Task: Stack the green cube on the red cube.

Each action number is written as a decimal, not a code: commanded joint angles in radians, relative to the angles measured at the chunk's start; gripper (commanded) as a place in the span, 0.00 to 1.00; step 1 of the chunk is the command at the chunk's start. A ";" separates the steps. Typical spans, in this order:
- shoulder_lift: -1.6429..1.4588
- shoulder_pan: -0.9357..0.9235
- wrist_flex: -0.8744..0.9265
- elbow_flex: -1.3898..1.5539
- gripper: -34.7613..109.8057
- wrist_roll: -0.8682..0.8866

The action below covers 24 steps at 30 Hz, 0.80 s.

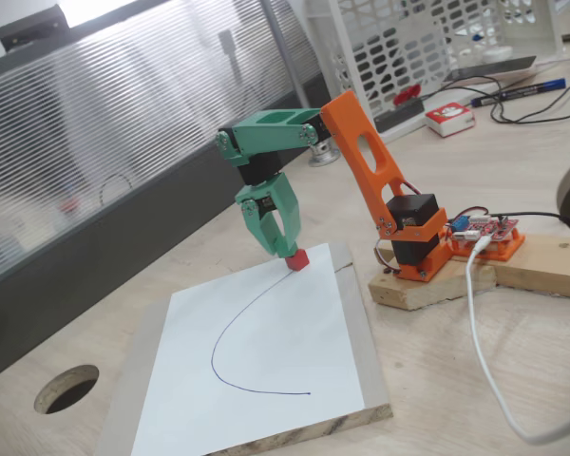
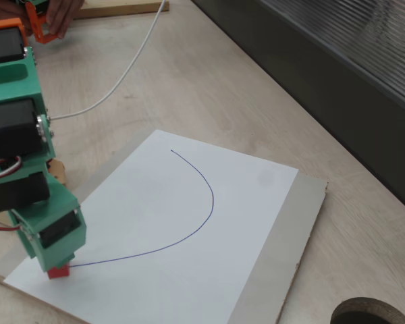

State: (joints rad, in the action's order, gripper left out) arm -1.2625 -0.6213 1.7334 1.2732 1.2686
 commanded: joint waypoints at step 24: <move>-0.055 -0.006 0.060 -0.012 0.43 0.018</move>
State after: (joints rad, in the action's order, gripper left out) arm -1.2640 -0.6213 1.7825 1.2732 1.2686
